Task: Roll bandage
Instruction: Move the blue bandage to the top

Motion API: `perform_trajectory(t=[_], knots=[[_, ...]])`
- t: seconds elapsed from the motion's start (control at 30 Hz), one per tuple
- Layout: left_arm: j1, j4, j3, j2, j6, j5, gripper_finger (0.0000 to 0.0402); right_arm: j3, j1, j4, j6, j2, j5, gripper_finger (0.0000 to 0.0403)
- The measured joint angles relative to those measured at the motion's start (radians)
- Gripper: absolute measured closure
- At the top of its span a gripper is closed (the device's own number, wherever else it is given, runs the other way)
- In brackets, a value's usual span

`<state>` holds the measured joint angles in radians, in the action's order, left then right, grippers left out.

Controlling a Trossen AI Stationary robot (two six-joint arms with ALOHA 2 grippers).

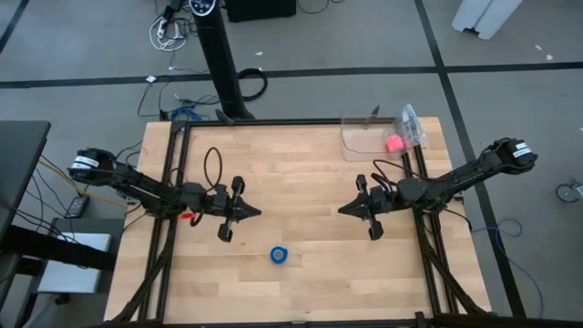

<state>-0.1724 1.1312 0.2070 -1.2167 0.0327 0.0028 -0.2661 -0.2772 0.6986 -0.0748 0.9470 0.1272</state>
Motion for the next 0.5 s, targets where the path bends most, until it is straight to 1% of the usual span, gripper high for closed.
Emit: perform_trajectory(t=[0.27,0.33,0.5], knots=[[0.042,-0.022,-0.001,0.007,0.011,0.144,0.0394,0.0,0.018,0.007,0.001,0.0,0.0,0.0399],[0.055,-0.05,-0.002,0.02,0.027,0.163,0.0394,0.0,0.019,0.007,0.005,0.0,0.001,0.0401],[0.064,-0.116,-0.004,0.087,0.032,0.169,0.0394,0.0,0.019,0.003,0.016,0.0,0.01,0.0401]])
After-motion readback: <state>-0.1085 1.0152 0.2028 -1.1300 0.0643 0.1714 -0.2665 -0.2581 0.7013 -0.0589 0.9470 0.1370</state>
